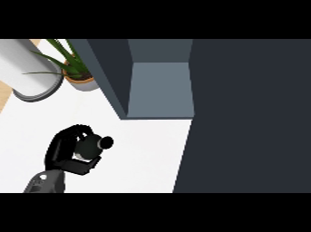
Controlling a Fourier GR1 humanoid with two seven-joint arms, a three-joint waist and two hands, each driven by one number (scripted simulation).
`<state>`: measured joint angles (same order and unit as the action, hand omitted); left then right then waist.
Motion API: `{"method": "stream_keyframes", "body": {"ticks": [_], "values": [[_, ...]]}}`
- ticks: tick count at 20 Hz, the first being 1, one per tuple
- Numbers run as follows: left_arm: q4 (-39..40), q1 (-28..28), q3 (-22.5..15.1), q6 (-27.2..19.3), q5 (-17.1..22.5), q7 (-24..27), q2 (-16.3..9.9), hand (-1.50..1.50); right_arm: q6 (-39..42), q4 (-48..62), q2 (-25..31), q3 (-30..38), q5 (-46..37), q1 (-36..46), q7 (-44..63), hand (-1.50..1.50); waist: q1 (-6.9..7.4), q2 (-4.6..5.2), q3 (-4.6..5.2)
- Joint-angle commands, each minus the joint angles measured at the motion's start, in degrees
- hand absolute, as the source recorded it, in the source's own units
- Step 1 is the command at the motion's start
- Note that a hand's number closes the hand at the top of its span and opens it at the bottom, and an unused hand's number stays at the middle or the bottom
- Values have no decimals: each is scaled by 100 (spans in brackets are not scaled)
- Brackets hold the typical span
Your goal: Pick up the wine, place it into the cabinet and close the cabinet
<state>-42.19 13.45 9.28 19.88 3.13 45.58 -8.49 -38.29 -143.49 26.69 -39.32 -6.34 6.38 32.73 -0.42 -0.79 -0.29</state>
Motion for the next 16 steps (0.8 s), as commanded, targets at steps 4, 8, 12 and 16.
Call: {"method": "stream_keyframes", "body": {"ticks": [4, 8, 12, 16], "values": [[-1389, -754, -488, 67, 177, -704, 640, 150, 27, -1184, 490, 267, -149, -559, 98, -150, 28, 10, 16], [-2269, -1101, -716, 31, 287, -1320, 756, 150, -89, -1065, 321, 69, -359, -473, 130, -150, 28, 29, 25], [-3036, -1479, -1310, -242, 451, -1709, 841, 150, -25, -1204, 522, -27, -238, -773, -206, -150, -7, 26, 24], [-3818, -1622, -1926, -810, 671, -2339, 846, 150, -44, -902, 438, -293, -302, -1080, -735, -150, -20, 38, 22]]}}
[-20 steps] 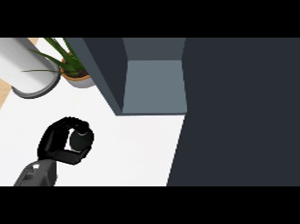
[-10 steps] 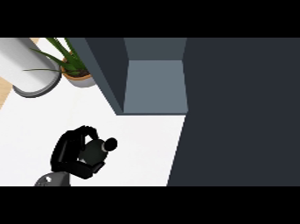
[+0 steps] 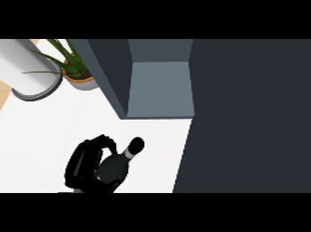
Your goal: Pick up the wine, place it into the cabinet and close the cabinet
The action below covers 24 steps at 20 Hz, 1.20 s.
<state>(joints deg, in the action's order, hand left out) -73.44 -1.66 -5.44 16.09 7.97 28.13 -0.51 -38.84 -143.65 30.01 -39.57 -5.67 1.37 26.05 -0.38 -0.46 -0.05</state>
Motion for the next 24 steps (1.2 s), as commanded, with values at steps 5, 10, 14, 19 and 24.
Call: {"method": "stream_keyframes", "body": {"ticks": [5, 10, 14, 19, 24], "values": [[-1031, -155, -1061, -1168, 158, -480, 50, 150, 60, -1258, 318, -50, -274, -525, 330, -150, -38, 11, 7], [-1100, 436, -1122, -2117, 150, -799, 51, 150, 7, -999, 286, -160, -255, -589, 5, -150, -48, 22, 6], [-951, 537, -1117, -2491, -154, -749, 51, 150, -55, -1412, 520, -179, -248, -803, 61, -150, -95, 12, 10], [-267, 1595, -969, -2869, -118, -1080, 51, 150, 122, -1219, 655, 276, 320, -836, -261, -150, -110, 43, 2], [93, 1619, -1212, -3048, -145, -795, 51, 150, 14, -1382, 634, -128, -28, -1043, -375, -150, -130, 28, 10]]}}
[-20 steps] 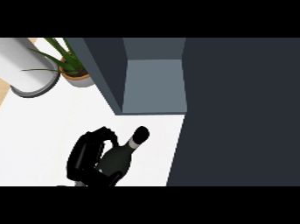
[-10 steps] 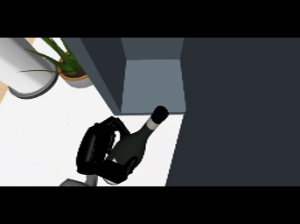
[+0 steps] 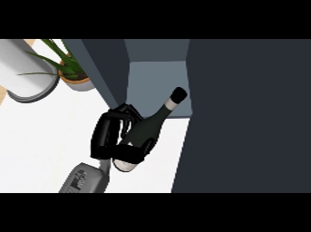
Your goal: Pick up the wine, place it into the cabinet and close the cabinet
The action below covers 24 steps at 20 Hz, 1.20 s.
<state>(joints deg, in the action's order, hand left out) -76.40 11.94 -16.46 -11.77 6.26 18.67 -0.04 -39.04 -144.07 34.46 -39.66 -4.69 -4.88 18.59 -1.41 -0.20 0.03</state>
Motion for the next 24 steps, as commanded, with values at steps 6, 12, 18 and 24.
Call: {"method": "stream_keyframes", "body": {"ticks": [6, 12, 18, 24], "values": [[1105, 1184, 248, -68, 234, -194, 4, 150, -100, -1215, 31, -222, -197, -368, 365, -150, -51, 2, 5], [2063, 1856, 239, -219, 421, 193, 4, 150, 44, -1120, 43, 53, 195, -211, 232, -150, -56, 33, 5], [2700, 2614, 159, -439, 997, 190, 4, 150, 76, -1015, 91, 10, 273, -510, -38, -150, -103, 32, 2], [3656, 3258, 318, -435, 1408, 584, 4, 150, 198, -1164, 169, 227, 422, -468, 30, -150, -171, 56, 6]]}}
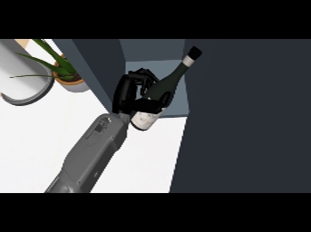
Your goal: Pick up the wine, place it into the cabinet and close the cabinet
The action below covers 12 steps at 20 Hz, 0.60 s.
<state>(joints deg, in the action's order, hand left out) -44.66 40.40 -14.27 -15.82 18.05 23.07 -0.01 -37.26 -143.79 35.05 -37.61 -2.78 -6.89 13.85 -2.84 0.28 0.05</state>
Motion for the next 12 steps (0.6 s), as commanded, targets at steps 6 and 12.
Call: {"method": "stream_keyframes", "body": {"ticks": [6, 12], "values": [[1455, 1243, -138, -400, 316, -81, 0, 150, 144, -929, 79, -196, 249, -585, -188, -150, -124, 16, -8], [2075, 1311, -264, -726, 625, 113, 1, 150, 259, -940, 73, -47, 525, -500, -233, -150, -251, 66, -3]]}}
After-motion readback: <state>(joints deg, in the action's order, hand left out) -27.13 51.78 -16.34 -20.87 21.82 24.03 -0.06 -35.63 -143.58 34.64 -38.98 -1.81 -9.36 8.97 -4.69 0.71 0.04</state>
